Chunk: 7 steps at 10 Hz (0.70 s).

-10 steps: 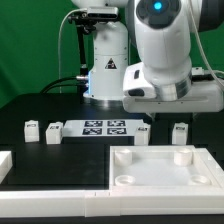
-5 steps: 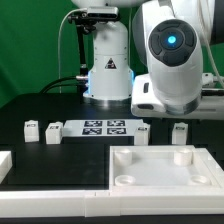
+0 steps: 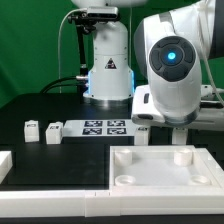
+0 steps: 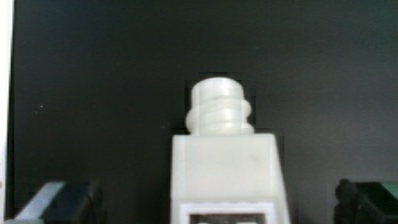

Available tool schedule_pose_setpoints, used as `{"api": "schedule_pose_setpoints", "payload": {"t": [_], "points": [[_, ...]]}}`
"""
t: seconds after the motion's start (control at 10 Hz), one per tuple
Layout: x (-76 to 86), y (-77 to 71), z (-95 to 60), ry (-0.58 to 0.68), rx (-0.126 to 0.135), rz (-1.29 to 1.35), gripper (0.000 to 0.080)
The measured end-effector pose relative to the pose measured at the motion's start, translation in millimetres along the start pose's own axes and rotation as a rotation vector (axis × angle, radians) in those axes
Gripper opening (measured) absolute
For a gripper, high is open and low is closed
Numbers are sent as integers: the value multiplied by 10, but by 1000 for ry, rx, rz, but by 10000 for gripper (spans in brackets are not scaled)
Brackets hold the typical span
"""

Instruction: Assemble one leg

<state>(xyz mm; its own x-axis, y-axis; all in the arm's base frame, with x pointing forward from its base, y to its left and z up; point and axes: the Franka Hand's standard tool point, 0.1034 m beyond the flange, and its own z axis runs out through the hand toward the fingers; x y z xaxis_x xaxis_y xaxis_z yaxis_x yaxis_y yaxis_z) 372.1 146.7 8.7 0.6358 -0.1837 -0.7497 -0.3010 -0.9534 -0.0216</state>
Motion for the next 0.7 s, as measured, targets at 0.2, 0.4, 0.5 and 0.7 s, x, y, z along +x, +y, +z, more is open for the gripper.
{"api": "schedule_pose_setpoints", "payload": {"t": [0.2,0.4,0.5,0.7], "points": [[-1,-3,2,0,-1,-1,617],[-2,-2,2,0,-1,-1,286],[-2,-2,2,0,-1,-1,286],[-2,-2,2,0,-1,-1,288]]}}
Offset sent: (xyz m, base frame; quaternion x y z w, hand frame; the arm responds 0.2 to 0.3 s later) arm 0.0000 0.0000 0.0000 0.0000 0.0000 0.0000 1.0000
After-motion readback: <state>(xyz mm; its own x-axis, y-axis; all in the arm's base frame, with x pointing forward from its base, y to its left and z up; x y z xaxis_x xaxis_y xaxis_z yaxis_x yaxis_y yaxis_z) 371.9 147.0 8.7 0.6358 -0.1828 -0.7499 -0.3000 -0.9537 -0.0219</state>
